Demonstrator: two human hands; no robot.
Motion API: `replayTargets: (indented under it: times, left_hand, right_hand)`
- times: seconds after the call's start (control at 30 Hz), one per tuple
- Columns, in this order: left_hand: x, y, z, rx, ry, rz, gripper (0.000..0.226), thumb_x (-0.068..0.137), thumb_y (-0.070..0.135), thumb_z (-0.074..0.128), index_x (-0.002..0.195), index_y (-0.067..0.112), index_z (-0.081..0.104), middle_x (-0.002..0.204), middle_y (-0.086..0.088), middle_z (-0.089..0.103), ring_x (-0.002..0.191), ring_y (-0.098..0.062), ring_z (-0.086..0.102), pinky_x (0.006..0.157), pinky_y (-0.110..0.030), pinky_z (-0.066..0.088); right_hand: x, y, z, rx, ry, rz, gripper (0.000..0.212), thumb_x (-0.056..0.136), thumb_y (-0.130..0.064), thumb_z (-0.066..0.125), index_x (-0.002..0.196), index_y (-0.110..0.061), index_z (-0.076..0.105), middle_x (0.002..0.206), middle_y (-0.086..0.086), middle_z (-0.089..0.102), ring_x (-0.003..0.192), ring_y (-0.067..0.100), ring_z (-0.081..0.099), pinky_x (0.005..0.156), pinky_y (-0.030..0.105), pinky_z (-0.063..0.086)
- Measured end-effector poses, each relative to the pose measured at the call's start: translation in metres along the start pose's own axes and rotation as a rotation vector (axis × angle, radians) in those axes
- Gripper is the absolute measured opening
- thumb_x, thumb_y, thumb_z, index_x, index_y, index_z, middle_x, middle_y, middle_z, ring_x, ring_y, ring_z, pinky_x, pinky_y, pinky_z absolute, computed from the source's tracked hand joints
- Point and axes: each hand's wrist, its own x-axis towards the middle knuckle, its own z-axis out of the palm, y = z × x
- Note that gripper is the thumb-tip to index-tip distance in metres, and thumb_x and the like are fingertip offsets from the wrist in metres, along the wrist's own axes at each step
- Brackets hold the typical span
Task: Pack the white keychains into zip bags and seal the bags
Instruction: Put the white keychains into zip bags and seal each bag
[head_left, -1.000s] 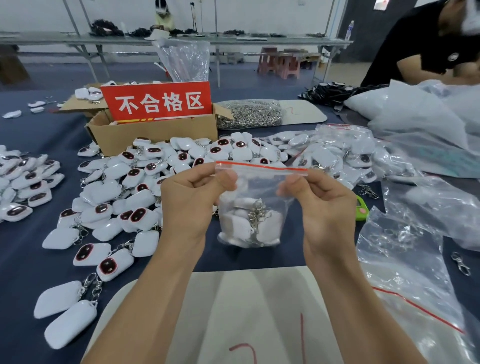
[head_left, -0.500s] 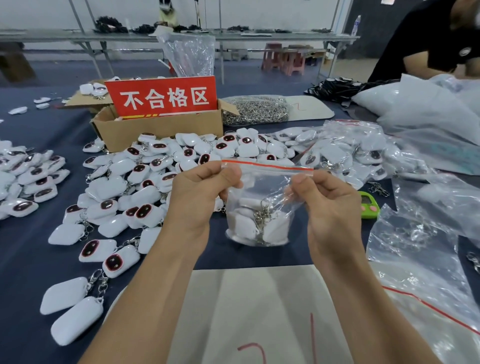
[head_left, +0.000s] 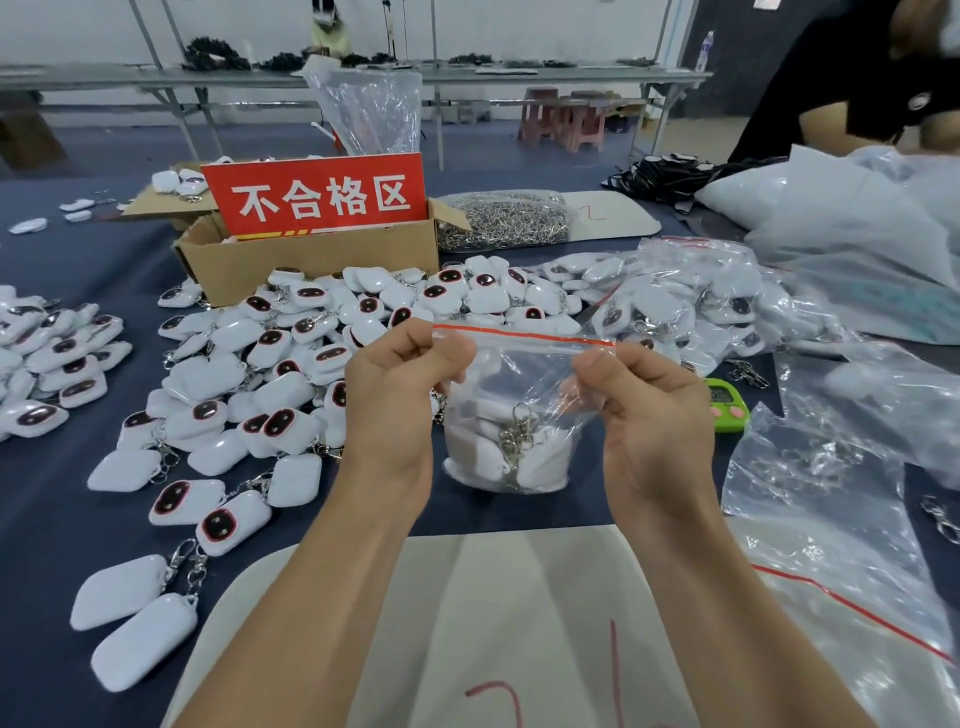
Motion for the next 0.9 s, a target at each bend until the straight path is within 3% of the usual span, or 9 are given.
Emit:
replayTargets:
  times: [0.17, 0.33, 0.4, 0.47, 0.6, 0.8, 0.9]
  left_hand:
    - [0.001, -0.004, -0.001, 0.015, -0.006, 0.019, 0.007, 0.075, 0.017, 0.082, 0.071, 0.019, 0.076, 0.066, 0.004, 0.062, 0.064, -0.008, 0.053, 0.066, -0.016, 0.047]
    - [0.001, -0.004, -0.003, 0.021, 0.021, 0.059, 0.009, 0.065, 0.029, 0.081, 0.067, 0.021, 0.078, 0.063, 0.006, 0.065, 0.059, -0.004, 0.055, 0.064, -0.014, 0.046]
    - [0.002, -0.003, -0.003, 0.034, 0.026, 0.037, 0.006, 0.068, 0.025, 0.082, 0.065, 0.022, 0.078, 0.06, 0.007, 0.064, 0.058, -0.005, 0.054, 0.063, -0.013, 0.046]
    - [0.003, -0.004, -0.003, 0.057, 0.036, 0.016, 0.02, 0.078, 0.011, 0.08, 0.061, 0.021, 0.076, 0.057, 0.008, 0.06, 0.056, -0.005, 0.051, 0.062, -0.013, 0.045]
    - [0.002, -0.005, 0.0, 0.049, 0.039, 0.014, 0.026, 0.084, -0.003, 0.073, 0.064, 0.013, 0.069, 0.055, 0.006, 0.057, 0.053, -0.005, 0.048, 0.059, -0.012, 0.043]
    - [-0.002, -0.003, 0.004, 0.04, -0.019, 0.0, 0.023, 0.084, 0.005, 0.078, 0.067, 0.021, 0.076, 0.067, 0.006, 0.066, 0.064, -0.006, 0.059, 0.064, -0.015, 0.049]
    - [-0.007, -0.002, 0.007, 0.047, -0.062, -0.015, 0.018, 0.076, 0.008, 0.084, 0.071, 0.025, 0.081, 0.075, 0.004, 0.076, 0.069, -0.009, 0.07, 0.062, -0.021, 0.055]
  right_hand:
    - [0.0, -0.001, -0.001, 0.021, -0.003, 0.011, 0.02, 0.083, -0.011, 0.073, 0.063, -0.012, 0.073, 0.06, 0.003, 0.065, 0.062, 0.017, 0.057, 0.069, 0.031, 0.047]
    - [0.0, -0.001, 0.0, 0.003, 0.009, 0.004, 0.022, 0.082, -0.01, 0.071, 0.061, -0.014, 0.073, 0.059, 0.004, 0.065, 0.061, 0.016, 0.058, 0.069, 0.032, 0.049]
    - [0.0, -0.002, 0.001, 0.012, 0.003, 0.001, 0.022, 0.081, -0.009, 0.071, 0.06, -0.015, 0.072, 0.06, 0.006, 0.066, 0.059, 0.016, 0.058, 0.067, 0.028, 0.05]
    - [0.0, -0.002, 0.001, 0.024, 0.0, 0.007, 0.021, 0.079, -0.007, 0.071, 0.059, -0.014, 0.071, 0.059, 0.008, 0.065, 0.058, 0.017, 0.058, 0.064, 0.026, 0.049]
    - [-0.001, -0.001, 0.002, 0.036, 0.008, 0.027, 0.02, 0.077, -0.007, 0.07, 0.058, -0.012, 0.068, 0.057, 0.007, 0.062, 0.058, 0.019, 0.055, 0.063, 0.029, 0.048]
    - [-0.002, 0.001, 0.004, 0.008, -0.013, -0.016, 0.02, 0.089, -0.008, 0.07, 0.07, -0.011, 0.072, 0.064, 0.006, 0.066, 0.063, 0.017, 0.058, 0.066, 0.025, 0.049]
    - [-0.004, 0.0, 0.007, 0.006, -0.027, -0.023, 0.018, 0.086, -0.008, 0.072, 0.07, -0.015, 0.075, 0.065, 0.004, 0.068, 0.063, 0.015, 0.059, 0.066, 0.024, 0.051]
